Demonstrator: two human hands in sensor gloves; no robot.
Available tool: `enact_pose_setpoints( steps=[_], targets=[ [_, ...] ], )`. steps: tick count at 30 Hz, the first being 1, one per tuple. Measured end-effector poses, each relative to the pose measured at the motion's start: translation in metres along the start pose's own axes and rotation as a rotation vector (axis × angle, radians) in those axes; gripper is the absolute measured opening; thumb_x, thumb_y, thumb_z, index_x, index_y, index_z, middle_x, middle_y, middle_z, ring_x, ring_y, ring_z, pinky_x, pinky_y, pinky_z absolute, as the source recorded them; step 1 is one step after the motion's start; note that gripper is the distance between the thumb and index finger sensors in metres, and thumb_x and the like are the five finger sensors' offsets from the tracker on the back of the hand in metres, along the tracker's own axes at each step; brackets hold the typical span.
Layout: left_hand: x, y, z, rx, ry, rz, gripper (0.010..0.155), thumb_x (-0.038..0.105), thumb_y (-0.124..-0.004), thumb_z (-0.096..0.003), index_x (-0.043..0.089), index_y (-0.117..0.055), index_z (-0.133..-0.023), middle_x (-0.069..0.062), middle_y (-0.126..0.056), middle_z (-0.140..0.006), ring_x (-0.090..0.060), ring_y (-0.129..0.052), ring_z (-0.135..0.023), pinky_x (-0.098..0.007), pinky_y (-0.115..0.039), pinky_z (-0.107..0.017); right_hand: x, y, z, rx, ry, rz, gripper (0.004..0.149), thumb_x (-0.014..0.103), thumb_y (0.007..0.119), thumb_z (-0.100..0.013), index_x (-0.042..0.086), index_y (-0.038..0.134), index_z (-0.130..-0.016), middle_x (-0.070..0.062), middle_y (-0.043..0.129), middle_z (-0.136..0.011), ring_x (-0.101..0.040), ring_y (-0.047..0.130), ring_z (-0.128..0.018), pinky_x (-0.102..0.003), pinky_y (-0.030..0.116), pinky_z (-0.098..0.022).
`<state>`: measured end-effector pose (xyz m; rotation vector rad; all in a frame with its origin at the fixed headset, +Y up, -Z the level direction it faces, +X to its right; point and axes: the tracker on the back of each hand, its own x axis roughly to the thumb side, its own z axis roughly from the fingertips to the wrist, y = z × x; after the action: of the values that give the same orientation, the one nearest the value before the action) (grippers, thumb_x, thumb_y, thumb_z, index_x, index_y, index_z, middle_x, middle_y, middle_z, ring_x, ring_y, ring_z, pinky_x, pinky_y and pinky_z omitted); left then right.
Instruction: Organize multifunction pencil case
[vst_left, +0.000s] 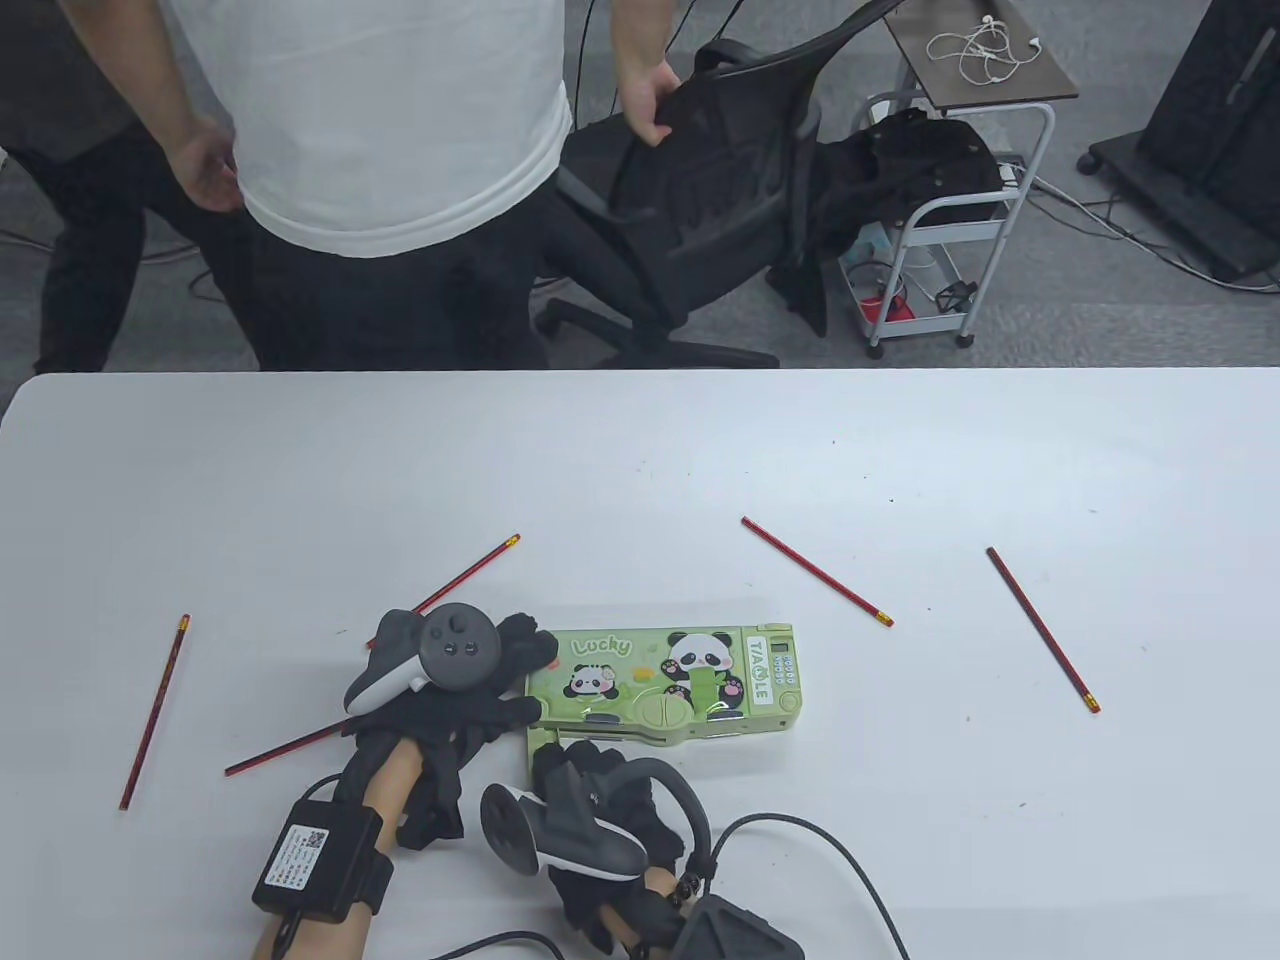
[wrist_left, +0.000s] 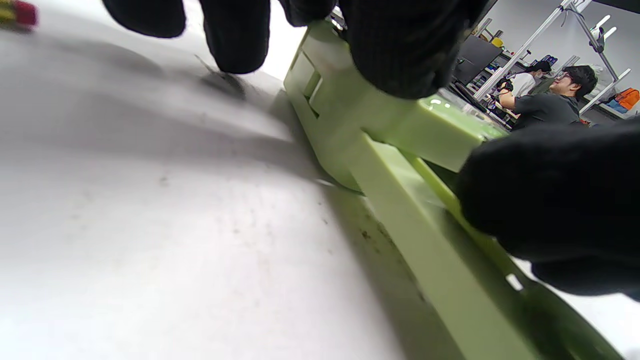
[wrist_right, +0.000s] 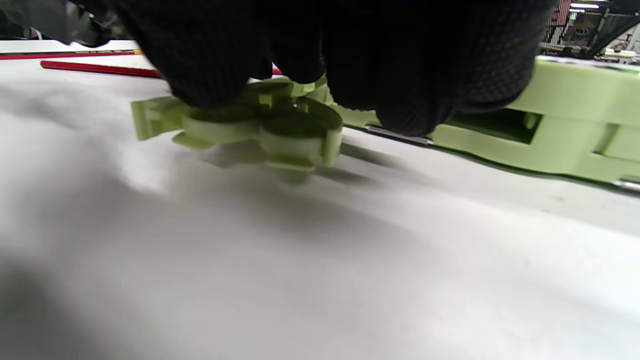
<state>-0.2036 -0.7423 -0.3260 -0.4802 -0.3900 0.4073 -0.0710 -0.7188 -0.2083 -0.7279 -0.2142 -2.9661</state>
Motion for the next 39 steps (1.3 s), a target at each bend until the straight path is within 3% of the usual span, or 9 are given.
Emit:
enact_pose_setpoints(
  steps=[7,17,32,39],
  targets=[
    [0.000,0.000,0.000,0.003,0.000,0.000,0.068,0.035,-0.079,-0.0529,0.031,-0.046,-0.112,-0.007,-0.036,-0.125,-0.041,-0.067,-0.111,-0.069,-0.055,-0.073,0.012,0.002,0.002,-0.028,-0.021,0.047,0.094,0.057,0.069,-0.047,-0.010,0.049,-0.111,-0.042,0.048,-0.106,-0.067,0.064,-0.088,-0.073,0.065,-0.064],
    [0.000,0.001,0.000,0.004,0.000,0.007,0.068,0.034,-0.079,-0.0528,0.031,-0.046,-0.112,-0.007,-0.036,-0.125,-0.041,-0.068,-0.110,-0.069,-0.056,-0.073,0.007,0.005,0.002,0.024,0.013,0.111,0.101,0.056,0.073,-0.050,-0.014,0.034,-0.113,-0.048,0.028,-0.108,-0.075,0.038,-0.094,-0.079,0.046,-0.066],
    [-0.001,0.001,0.000,0.004,0.001,0.008,0.068,0.034,-0.079,-0.0527,0.031,-0.047,-0.112,-0.007,-0.036,-0.125,-0.040,-0.068,-0.110,-0.069,-0.056,-0.073,-0.069,0.017,-0.001,0.155,0.069,-0.118,0.110,0.054,0.071,-0.052,-0.014,0.007,-0.109,-0.048,-0.001,-0.102,-0.073,0.006,-0.090,-0.081,0.021,-0.061],
    [-0.001,0.001,0.000,0.002,0.000,0.011,0.068,0.034,-0.080,-0.0527,0.031,-0.047,-0.112,-0.007,-0.036,-0.125,-0.040,-0.068,-0.110,-0.069,-0.056,-0.073,-0.098,0.021,-0.007,0.136,0.067,-0.144,0.110,0.056,0.069,-0.052,-0.012,0.004,-0.109,-0.047,-0.003,-0.101,-0.071,0.001,-0.089,-0.082,0.016,-0.059]
  ],
)
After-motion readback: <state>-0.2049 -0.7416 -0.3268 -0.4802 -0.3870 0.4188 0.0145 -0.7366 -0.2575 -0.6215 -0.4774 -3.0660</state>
